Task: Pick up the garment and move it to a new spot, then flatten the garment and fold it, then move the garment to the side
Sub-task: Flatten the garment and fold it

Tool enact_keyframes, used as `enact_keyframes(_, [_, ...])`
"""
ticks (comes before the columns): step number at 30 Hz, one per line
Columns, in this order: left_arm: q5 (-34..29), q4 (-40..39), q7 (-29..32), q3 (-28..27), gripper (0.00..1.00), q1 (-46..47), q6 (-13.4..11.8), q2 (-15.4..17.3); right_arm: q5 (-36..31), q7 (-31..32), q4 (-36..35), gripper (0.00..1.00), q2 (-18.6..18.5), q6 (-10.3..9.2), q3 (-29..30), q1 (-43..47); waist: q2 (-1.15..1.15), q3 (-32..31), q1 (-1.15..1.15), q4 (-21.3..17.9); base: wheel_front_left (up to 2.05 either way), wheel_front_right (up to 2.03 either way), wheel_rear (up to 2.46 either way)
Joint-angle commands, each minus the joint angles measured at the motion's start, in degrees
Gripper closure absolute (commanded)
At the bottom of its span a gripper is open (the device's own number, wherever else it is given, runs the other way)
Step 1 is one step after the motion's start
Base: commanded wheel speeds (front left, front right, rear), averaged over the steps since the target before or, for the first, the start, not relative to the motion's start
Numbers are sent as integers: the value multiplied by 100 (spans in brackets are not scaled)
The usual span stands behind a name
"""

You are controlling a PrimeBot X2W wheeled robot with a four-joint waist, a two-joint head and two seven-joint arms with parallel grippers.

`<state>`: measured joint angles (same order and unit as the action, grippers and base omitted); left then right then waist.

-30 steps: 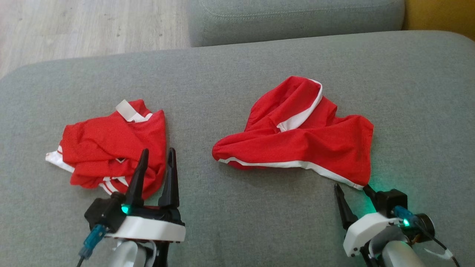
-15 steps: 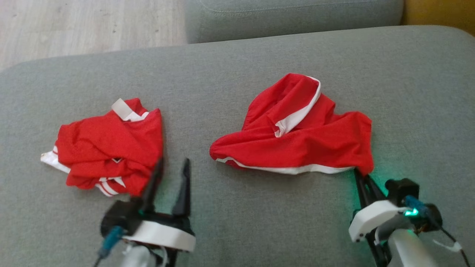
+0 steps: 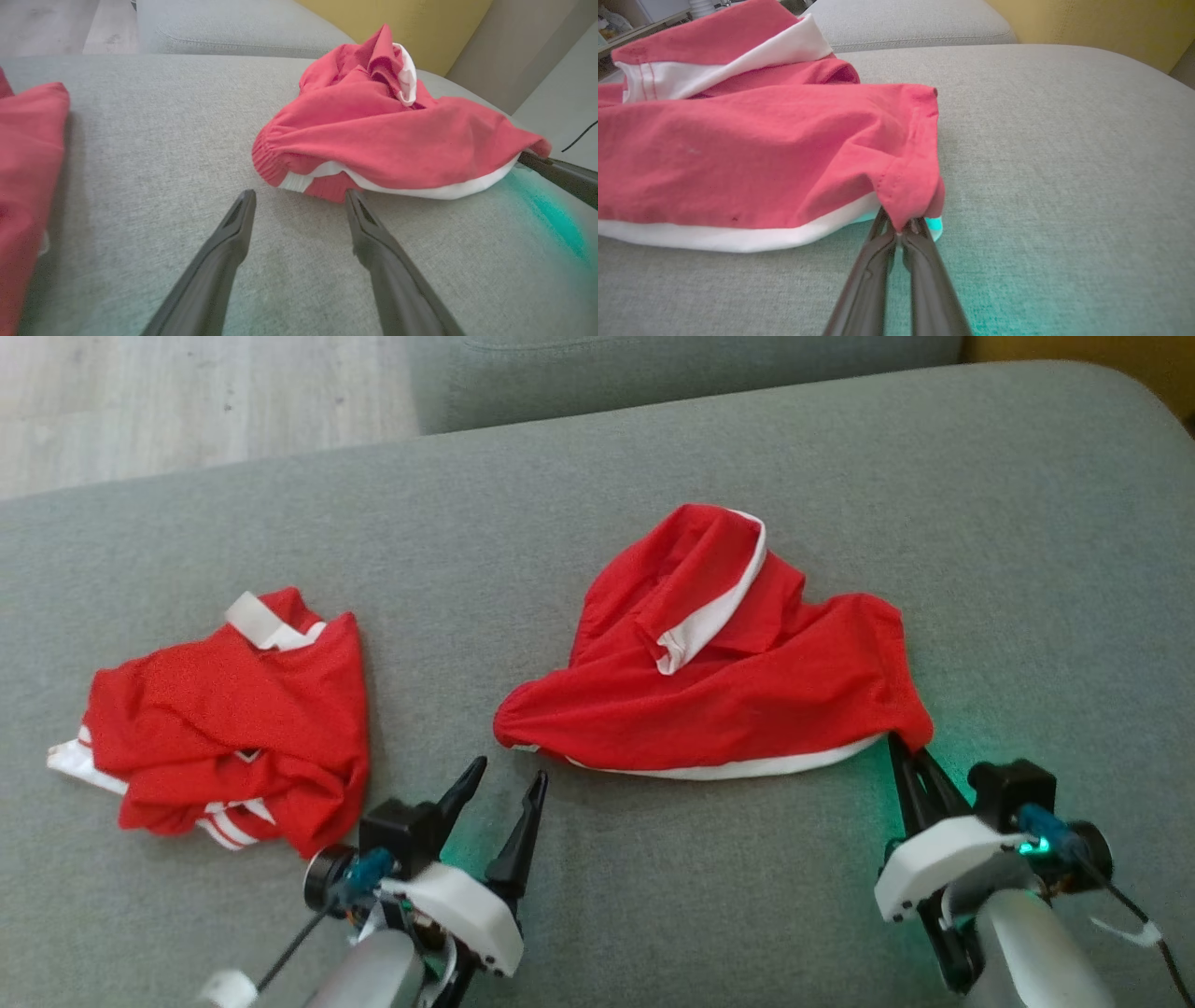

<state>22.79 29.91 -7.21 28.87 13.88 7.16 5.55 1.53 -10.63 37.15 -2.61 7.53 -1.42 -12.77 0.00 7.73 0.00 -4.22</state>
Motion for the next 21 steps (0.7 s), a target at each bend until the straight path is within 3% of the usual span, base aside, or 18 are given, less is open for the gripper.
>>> enact_keyframes(1, [87, 26, 17, -74, 0, 357, 31, 102, 62, -5, -215, 100, -27, -4, -179, -273, 0, 63, 0, -64, 0, 0, 0])
enact_keyframes(10, [415, 762, -272, 234, 0, 880, 32, 88, 158, 7, -264, 100, -27, -4, -278, -351, 0, 217, 0, -222, 0, 0, 0])
enact_keyframes(19, [836, 928, -539, 722, 0, 1145, 32, 133, 192, -17, -256, 100, -27, -4, -283, -361, 0, 287, 0, -232, 0, 0, 0])
enact_keyframes(20, [877, 934, -564, 786, 42, 1170, 32, 139, 188, -19, -253, 100, -27, -4, -275, -360, 0, 291, 0, -225, 0, 0, 0])
enact_keyframes(21, [910, 942, -588, 844, 77, 1196, 32, 150, 184, -20, -249, 100, -27, -4, -264, -361, 0, 292, 0, -216, 0, 0, 0])
